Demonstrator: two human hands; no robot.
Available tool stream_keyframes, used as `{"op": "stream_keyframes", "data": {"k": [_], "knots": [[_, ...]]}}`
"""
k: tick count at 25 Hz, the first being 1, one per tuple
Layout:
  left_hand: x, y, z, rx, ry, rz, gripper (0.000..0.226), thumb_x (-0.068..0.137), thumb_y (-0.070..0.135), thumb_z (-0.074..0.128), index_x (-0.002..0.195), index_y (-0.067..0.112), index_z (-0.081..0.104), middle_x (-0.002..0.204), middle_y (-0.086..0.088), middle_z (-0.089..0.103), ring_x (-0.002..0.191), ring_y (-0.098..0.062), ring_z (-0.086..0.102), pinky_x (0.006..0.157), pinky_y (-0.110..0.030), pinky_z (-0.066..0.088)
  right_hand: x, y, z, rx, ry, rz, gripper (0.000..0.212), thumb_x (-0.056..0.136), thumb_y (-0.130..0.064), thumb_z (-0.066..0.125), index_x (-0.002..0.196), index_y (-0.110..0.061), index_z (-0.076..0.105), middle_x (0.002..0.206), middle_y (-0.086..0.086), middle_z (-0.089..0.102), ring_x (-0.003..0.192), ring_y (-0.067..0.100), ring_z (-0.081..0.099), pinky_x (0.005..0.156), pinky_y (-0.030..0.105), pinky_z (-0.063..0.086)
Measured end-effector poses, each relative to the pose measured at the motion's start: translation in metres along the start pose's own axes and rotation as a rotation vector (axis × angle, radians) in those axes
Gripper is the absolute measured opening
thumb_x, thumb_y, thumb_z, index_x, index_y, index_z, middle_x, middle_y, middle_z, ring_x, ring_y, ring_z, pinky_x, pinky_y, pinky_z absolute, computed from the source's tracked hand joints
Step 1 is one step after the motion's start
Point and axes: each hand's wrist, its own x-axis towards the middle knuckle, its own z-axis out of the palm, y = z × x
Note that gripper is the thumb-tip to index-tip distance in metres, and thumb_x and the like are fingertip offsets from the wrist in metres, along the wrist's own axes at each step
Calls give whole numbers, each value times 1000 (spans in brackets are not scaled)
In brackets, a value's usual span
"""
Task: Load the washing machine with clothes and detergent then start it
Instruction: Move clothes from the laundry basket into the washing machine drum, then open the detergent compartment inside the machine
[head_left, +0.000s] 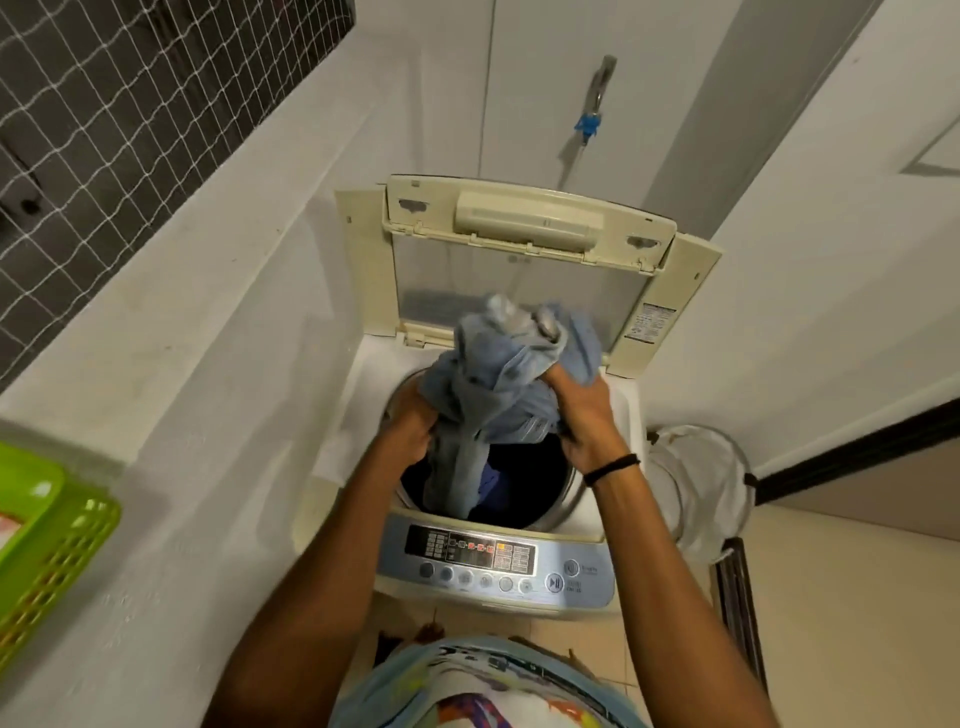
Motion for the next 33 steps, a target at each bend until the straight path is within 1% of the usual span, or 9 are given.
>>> {"op": "stream_keyframes", "data": {"k": [3, 5, 12, 17, 21, 24, 28, 31, 33], "knots": [[8, -18, -2, -120, 48, -150, 43, 103, 33, 44, 135, 5, 52, 130, -18, 58, 110, -31, 57, 107, -48, 45, 5, 35, -4, -322, 54, 8, 72, 69, -36, 86, 132, -19, 55, 124, 3, 68, 108, 15, 68, 91, 35, 57], [25, -40, -7, -93, 112, -189, 62, 87, 55, 58, 124, 5, 63, 112, -12, 68, 103, -31, 64, 97, -51, 53, 21, 60, -13, -545, 46, -17, 69, 71, -42, 83, 131, -21, 57, 124, -4, 68, 109, 9, 66, 92, 29, 55], [71, -59, -12, 146, 201, -108, 47, 98, 39, 52, 139, 16, 53, 139, -8, 56, 116, -31, 57, 105, -43, 47, 67, 105, -30, -1040, 64, 91, 85, 62, -72, 66, 122, -13, 58, 110, 9, 71, 98, 29, 67, 73, 27, 47], [71, -63, -27, 571, 89, -76, 63, 92, 15, 64, 149, 7, 37, 147, -16, 46, 133, -35, 46, 106, -36, 40, 85, 130, -28, -1268, 76, 319, 46, 83, -31, 68, 121, -6, 60, 119, 18, 67, 111, 37, 62, 90, 38, 50], [81, -76, -36, 583, 56, -169, 41, 91, 13, 63, 130, 8, 56, 128, -18, 59, 117, -36, 59, 95, -37, 52, 84, 143, -21, -1235, 33, 289, 22, 90, -19, 61, 104, -7, 72, 109, 17, 71, 108, 34, 65, 94, 38, 52], [83, -83, -34, 567, 76, -188, 43, 91, 14, 63, 134, 9, 56, 132, -14, 58, 118, -34, 59, 95, -37, 53, 84, 145, -23, -1241, 26, 292, 21, 92, -14, 56, 99, -5, 73, 104, 17, 72, 103, 33, 65, 89, 35, 51], [90, -93, -25, 537, 47, -191, 22, 90, 13, 62, 111, 15, 67, 109, -13, 68, 99, -31, 67, 90, -41, 57, 87, 148, -32, -1190, 57, 298, 20, 90, -8, 55, 91, 0, 73, 97, 17, 73, 96, 32, 66, 84, 33, 51], [90, -94, -14, 364, 59, -230, 11, 90, 12, 63, 96, 18, 69, 94, -15, 71, 78, -24, 64, 76, -36, 55, 93, 155, -39, -1073, 72, 354, 18, 88, -10, 59, 87, -4, 75, 93, 13, 74, 92, 29, 68, 84, 28, 51], [94, -90, -3, 184, 69, -264, 14, 91, 13, 64, 104, 13, 69, 86, -11, 69, 74, -22, 62, 69, -32, 53, 97, 161, -42, -876, 82, 430, 14, 88, -17, 66, 80, -8, 75, 82, 10, 74, 82, 26, 68, 84, 35, 57]]}}
